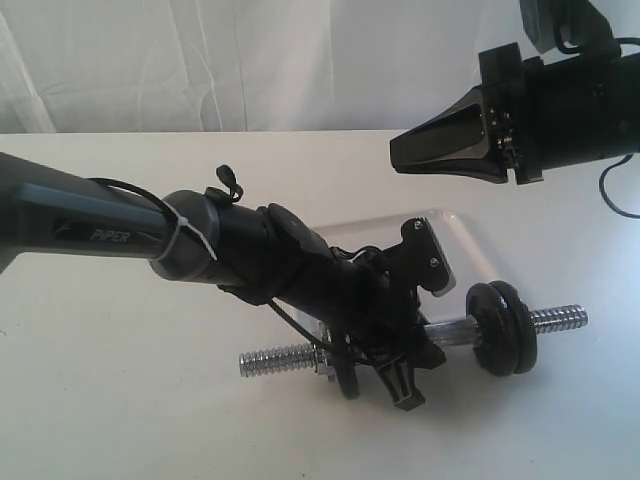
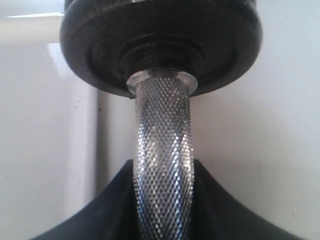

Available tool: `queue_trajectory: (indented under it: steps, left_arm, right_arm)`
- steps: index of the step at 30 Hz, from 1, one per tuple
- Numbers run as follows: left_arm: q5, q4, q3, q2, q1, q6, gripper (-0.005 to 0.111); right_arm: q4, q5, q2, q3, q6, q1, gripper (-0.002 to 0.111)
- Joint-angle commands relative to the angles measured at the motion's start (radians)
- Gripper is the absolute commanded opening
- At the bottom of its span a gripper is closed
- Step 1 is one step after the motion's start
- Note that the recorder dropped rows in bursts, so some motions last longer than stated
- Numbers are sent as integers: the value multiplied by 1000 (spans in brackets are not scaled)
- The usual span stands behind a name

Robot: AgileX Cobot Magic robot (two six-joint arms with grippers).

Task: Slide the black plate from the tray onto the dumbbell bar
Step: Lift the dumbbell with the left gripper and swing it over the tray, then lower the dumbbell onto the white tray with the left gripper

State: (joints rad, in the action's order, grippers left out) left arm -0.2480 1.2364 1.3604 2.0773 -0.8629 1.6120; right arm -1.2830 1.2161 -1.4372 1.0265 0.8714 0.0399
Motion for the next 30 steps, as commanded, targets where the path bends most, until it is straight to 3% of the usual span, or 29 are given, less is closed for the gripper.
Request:
queue_trajectory:
  steps: [1, 22, 30]
  left_arm:
    - [-70, 138, 49, -44, -2, 4, 0]
    - [-68, 127, 49, 6, -2, -9, 0]
    - [-59, -33, 49, 6, 0, -160, 0]
  right_arm:
    - [-14, 5, 7, -3, -3, -1, 0]
    - [-14, 5, 7, -3, -3, -1, 0]
    - [-14, 5, 7, -3, -3, -1, 0]
